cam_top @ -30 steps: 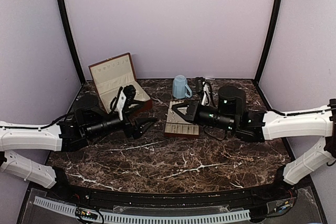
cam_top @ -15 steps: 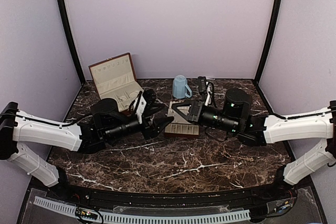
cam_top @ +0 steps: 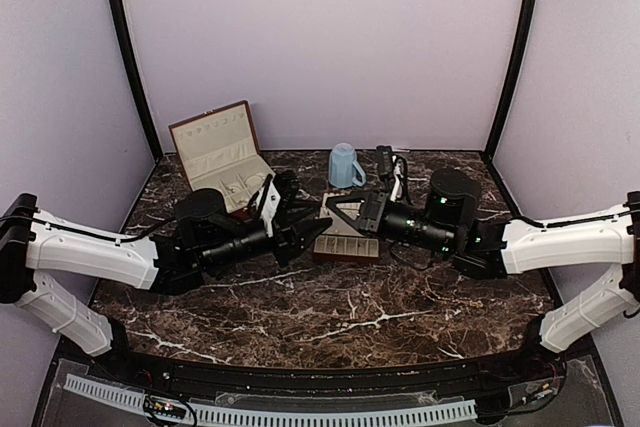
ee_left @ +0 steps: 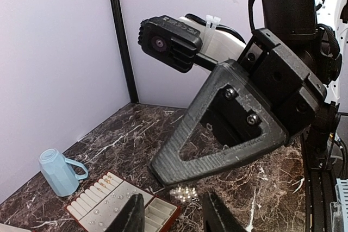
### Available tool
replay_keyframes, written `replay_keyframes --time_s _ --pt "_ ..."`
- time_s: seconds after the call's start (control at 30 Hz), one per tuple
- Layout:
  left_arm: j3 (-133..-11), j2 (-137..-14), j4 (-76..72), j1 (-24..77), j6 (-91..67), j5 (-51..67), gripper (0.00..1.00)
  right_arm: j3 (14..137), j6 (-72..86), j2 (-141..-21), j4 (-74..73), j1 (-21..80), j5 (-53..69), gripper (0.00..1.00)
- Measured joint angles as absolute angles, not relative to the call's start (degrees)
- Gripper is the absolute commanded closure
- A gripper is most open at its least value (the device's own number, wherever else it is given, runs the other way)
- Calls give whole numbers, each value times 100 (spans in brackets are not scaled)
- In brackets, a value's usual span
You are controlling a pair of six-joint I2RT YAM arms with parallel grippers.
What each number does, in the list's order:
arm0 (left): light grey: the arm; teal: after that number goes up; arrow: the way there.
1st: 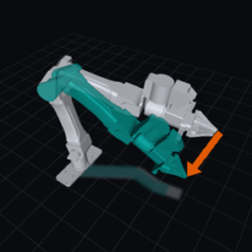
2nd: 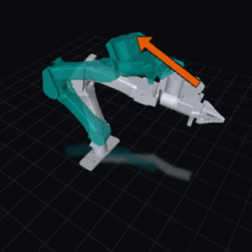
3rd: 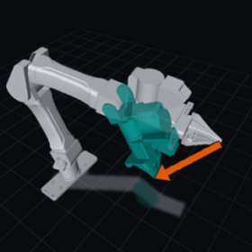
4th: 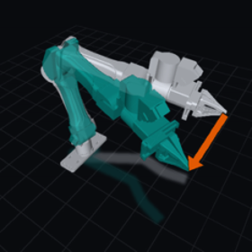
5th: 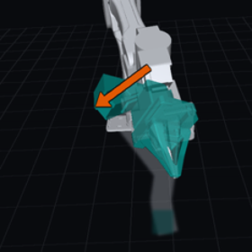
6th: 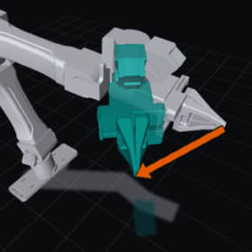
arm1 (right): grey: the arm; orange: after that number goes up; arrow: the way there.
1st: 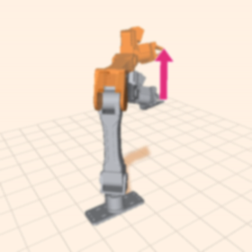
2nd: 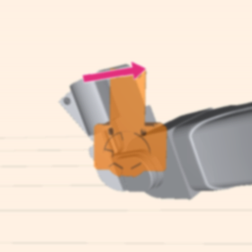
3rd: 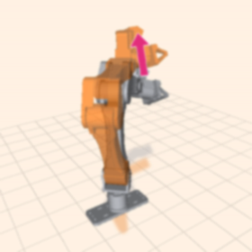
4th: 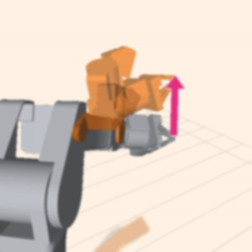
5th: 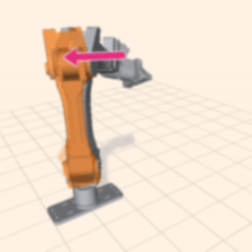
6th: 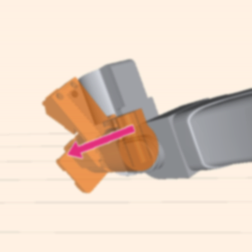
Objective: Organize the mixed jewelry
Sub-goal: Pass from the right arm to the left
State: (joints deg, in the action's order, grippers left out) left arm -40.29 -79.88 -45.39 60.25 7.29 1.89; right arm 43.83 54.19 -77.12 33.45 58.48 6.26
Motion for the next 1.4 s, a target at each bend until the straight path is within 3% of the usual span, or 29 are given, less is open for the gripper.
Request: replay_keyframes --time_s 0.43,0.73,0.83,1.4 --pt "-4036 -7994 -4578 6029 729 231 75 4386 5476 -7846 3339 5848 674 100" --pt "-4036 -8055 -4578 6031 725 231 62 4386 5483 -7856 3323 5848 674 100" --pt "-4036 -8058 -4578 6031 707 224 62 4386 5496 -7856 3321 5848 674 100" --pt "-4036 -8058 -4574 6031 679 198 83 4388 5540 -7876 3345 5848 668 100"
